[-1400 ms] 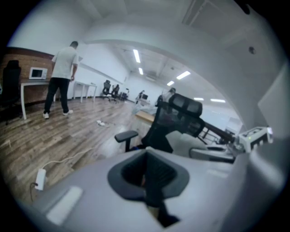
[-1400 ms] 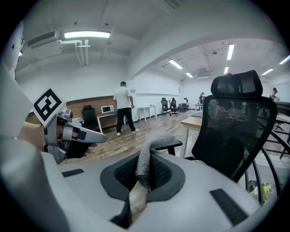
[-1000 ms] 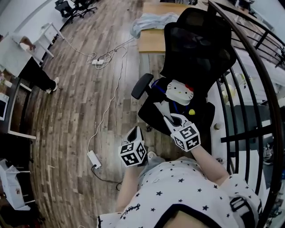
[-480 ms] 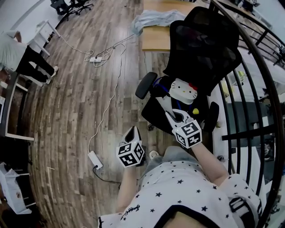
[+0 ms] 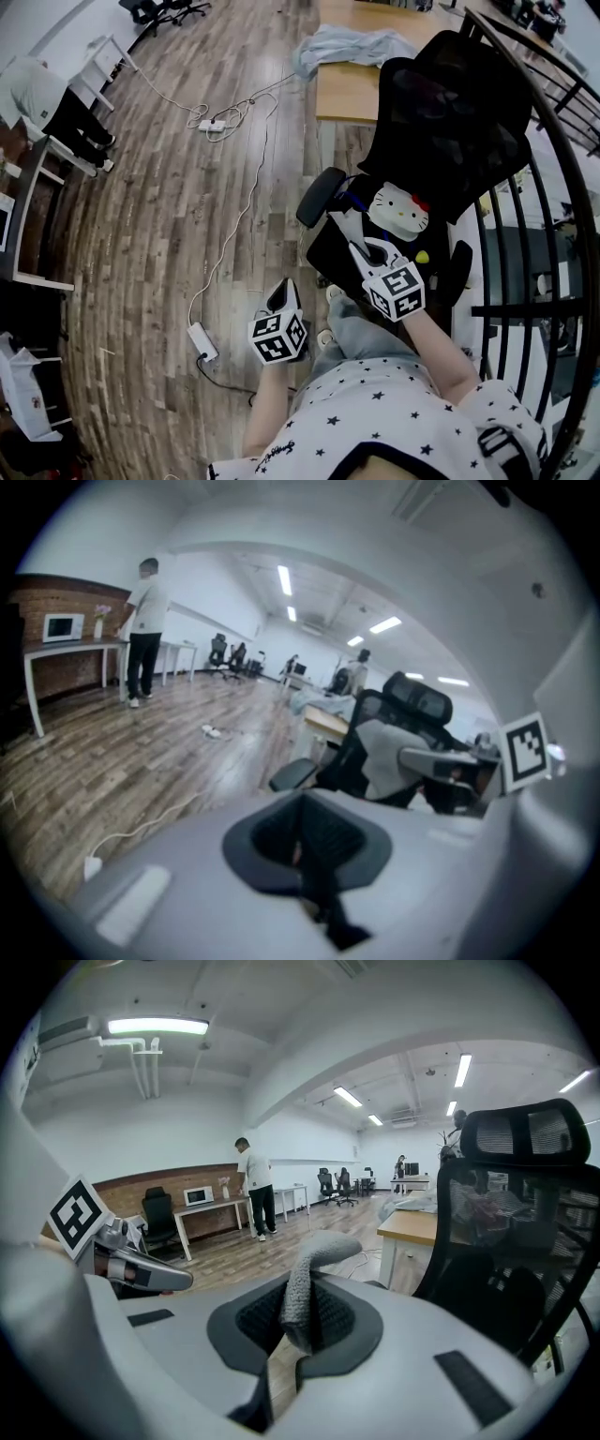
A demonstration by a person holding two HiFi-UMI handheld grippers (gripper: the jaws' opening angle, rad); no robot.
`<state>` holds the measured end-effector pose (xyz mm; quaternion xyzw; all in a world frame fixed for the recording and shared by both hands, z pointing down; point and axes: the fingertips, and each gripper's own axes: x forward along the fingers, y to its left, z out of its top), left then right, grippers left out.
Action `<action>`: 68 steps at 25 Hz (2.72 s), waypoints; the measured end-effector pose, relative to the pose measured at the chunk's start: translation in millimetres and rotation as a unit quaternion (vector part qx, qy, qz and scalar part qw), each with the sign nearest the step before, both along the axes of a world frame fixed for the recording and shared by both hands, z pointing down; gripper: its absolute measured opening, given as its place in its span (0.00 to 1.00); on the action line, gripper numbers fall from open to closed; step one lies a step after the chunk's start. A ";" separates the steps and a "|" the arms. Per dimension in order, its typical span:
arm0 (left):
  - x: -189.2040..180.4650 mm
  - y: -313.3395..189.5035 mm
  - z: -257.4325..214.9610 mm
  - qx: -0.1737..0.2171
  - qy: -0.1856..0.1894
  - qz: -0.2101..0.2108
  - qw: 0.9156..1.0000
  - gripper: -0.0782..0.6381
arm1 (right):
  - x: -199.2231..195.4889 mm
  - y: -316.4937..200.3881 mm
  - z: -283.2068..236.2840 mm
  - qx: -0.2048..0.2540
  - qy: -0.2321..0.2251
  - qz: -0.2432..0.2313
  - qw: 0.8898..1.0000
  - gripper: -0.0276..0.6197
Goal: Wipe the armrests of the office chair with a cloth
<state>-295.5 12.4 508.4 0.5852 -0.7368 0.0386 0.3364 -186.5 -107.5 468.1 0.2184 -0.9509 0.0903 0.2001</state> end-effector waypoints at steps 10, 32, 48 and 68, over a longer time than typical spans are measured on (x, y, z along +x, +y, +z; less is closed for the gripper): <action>-30.1 -65.6 5.6 -0.009 0.009 -0.017 1.000 0.11 | -33.7 -90.5 10.5 -0.002 0.009 -0.010 1.000 0.08; -49.9 -153.6 48.9 -0.056 0.027 -0.018 0.998 0.11 | -80.8 -244.3 105.6 -0.019 0.092 -0.015 0.996 0.08; -53.7 -172.1 74.9 -0.086 0.041 -0.003 0.995 0.11 | -101.8 -283.7 187.3 -0.044 0.167 -0.025 0.985 0.08; -57.4 -166.8 83.7 -0.089 0.048 -0.006 0.995 0.11 | -109.9 -267.6 244.1 -0.083 0.225 -0.041 0.970 0.08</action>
